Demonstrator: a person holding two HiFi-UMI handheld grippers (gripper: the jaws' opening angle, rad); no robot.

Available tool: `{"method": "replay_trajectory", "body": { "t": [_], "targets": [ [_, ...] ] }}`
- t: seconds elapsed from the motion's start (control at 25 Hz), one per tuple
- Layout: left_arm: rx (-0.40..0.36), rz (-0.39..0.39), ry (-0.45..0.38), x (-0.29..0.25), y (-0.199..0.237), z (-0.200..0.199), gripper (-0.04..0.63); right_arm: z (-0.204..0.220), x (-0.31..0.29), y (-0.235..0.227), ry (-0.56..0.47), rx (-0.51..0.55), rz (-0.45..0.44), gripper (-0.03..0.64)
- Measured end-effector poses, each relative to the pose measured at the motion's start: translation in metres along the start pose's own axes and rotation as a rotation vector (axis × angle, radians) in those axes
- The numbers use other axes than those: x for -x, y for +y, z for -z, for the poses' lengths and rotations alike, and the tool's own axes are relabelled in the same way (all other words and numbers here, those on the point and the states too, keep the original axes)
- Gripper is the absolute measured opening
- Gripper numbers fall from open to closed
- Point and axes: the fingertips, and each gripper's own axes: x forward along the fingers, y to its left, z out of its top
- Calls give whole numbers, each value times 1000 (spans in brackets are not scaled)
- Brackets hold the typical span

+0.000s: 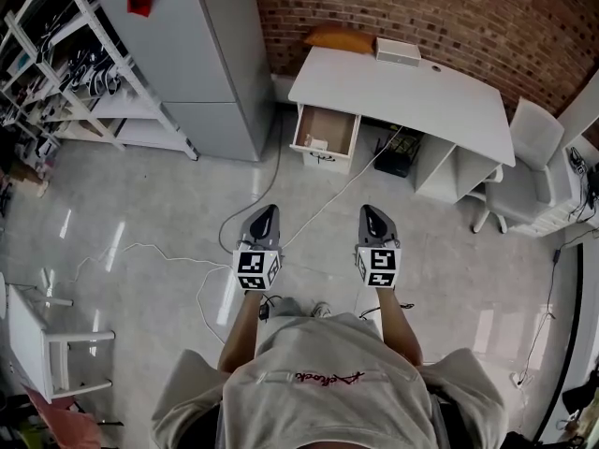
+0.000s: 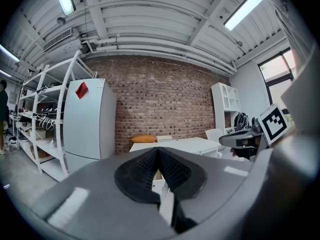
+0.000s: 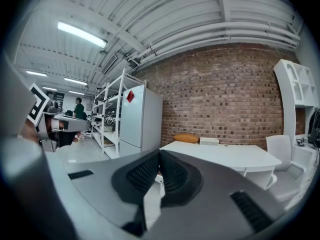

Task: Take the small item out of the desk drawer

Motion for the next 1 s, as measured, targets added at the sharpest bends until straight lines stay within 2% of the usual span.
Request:
{"method": "replay_trajectory", "body": {
  "t": [0.36,0.56,1.0],
  "targets": [
    [14,-7,11,-20,6,8,8,9,-24,-7,21,5,-13,11],
    [36,-18,17,-40,25,16,9,10,-54,-5,29,9,-27,11],
    [51,22,-8,-136,87,9,8,-8,-158,-18,30,32,3,11]
  ]
}}
